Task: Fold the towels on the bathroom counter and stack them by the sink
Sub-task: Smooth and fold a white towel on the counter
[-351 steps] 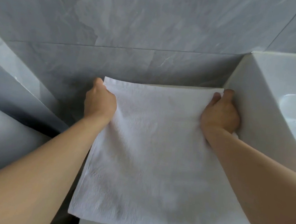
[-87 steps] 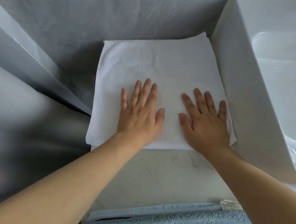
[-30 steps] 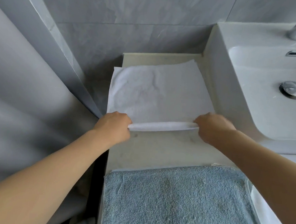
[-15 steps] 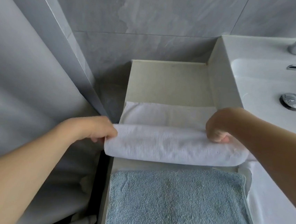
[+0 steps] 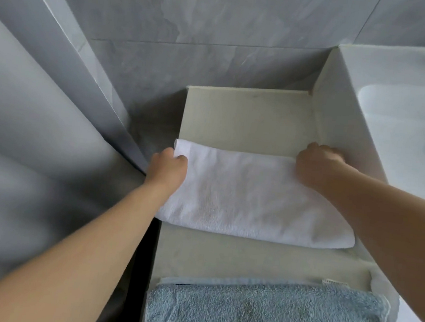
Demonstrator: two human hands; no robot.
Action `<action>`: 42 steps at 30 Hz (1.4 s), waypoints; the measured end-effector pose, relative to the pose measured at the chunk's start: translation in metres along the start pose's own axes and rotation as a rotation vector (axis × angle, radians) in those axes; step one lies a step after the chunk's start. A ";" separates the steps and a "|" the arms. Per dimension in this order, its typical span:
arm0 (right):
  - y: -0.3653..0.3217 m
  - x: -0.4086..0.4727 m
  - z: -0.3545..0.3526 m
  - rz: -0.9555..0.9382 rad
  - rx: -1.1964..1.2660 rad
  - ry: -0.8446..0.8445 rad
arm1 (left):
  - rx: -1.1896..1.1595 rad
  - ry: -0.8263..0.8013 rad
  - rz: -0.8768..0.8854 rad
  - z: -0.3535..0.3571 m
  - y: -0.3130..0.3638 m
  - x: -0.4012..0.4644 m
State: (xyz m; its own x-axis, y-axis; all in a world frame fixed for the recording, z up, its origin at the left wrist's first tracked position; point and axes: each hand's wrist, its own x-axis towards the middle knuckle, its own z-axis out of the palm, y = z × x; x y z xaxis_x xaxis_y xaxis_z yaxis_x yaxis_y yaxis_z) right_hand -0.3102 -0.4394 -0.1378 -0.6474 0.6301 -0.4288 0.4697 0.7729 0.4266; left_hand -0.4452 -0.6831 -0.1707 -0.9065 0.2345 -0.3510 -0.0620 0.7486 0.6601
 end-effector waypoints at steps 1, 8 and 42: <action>0.001 0.001 0.003 -0.010 0.002 0.004 | 0.071 -0.006 0.013 0.002 -0.001 0.000; 0.008 0.002 0.009 -0.085 -0.017 -0.004 | 0.129 -0.040 0.039 0.003 -0.006 -0.004; 0.052 -0.221 0.120 0.305 1.430 -0.080 | 0.054 -0.624 -0.441 -0.055 -0.081 -0.208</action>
State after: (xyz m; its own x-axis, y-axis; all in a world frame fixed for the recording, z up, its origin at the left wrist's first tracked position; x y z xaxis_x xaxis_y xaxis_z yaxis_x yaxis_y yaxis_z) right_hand -0.0702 -0.5295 -0.1165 -0.4037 0.7448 -0.5313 0.7931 -0.0046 -0.6090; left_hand -0.2747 -0.8262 -0.1148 -0.3982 0.2021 -0.8948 -0.3283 0.8794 0.3447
